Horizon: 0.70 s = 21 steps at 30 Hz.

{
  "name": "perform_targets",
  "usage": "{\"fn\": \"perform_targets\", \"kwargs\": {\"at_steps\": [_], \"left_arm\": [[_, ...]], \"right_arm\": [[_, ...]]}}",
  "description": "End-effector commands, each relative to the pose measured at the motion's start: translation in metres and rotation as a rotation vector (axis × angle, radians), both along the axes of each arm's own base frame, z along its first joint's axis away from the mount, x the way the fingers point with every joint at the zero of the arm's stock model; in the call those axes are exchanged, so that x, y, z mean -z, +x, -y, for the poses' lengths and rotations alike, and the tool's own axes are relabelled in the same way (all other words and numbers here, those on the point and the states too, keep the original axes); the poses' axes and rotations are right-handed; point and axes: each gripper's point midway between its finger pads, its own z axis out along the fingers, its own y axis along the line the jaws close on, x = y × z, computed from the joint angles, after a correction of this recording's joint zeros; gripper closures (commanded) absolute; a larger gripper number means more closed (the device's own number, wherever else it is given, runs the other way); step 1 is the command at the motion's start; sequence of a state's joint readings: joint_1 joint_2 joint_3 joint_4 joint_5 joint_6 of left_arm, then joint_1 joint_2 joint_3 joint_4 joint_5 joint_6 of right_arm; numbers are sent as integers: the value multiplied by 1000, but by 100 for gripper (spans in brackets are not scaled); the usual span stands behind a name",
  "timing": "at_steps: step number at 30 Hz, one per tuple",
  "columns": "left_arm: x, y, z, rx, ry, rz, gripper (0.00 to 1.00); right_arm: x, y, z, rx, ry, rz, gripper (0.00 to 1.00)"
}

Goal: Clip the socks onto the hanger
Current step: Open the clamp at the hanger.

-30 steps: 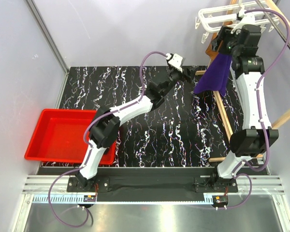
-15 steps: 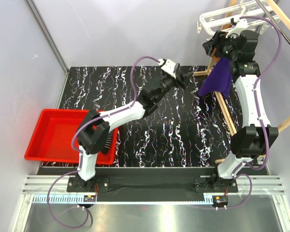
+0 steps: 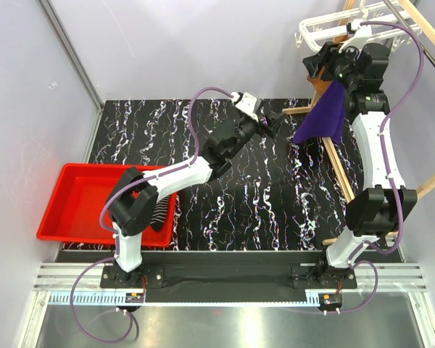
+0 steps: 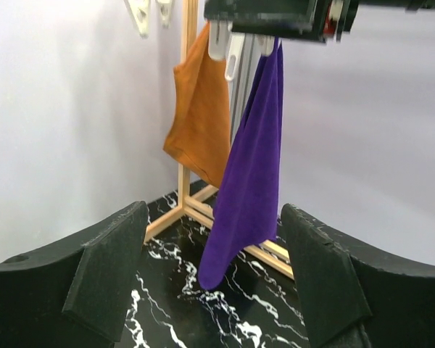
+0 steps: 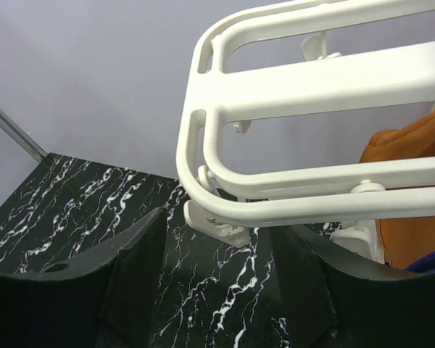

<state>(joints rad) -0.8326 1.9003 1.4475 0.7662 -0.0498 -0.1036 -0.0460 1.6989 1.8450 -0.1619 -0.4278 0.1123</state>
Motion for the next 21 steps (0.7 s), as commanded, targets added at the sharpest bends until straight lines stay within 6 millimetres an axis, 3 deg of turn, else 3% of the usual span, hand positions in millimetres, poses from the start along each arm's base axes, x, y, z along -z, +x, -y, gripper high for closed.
{"fn": "perform_targets", "kwargs": {"at_steps": [1,21], "left_arm": [[-52,-16,-14,2,-115,77,21],[-51,-20,-26,-18,-117,69,22]], "right_arm": [[-23,1,-8,-42,3,81,35],[-23,12,-17,-73,50,88,43]]}}
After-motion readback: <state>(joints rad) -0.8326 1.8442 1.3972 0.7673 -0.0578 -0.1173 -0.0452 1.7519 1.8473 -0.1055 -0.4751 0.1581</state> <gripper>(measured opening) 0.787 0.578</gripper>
